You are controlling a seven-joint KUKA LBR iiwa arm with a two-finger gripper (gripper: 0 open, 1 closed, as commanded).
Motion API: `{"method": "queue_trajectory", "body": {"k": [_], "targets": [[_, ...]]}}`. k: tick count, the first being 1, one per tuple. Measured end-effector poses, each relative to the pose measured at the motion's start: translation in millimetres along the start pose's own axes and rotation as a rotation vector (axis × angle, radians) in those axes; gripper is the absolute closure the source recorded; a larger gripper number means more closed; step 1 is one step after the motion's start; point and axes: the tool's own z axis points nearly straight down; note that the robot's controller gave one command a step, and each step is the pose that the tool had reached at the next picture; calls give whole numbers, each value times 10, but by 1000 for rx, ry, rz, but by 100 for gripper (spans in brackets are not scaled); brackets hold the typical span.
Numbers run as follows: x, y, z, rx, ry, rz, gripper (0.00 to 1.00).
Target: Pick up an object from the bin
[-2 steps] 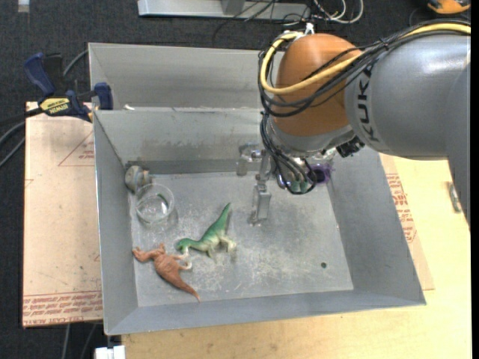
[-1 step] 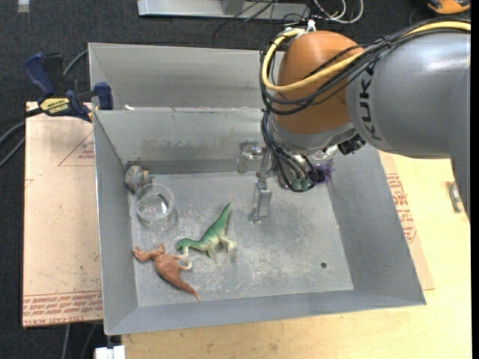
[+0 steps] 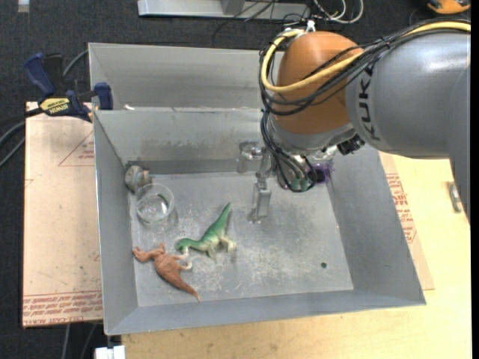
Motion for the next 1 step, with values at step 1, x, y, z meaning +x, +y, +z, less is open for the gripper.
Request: {"method": "queue_trajectory", "body": {"k": [1], "targets": [[259,-67,31,-1,3,-293,0]]}}
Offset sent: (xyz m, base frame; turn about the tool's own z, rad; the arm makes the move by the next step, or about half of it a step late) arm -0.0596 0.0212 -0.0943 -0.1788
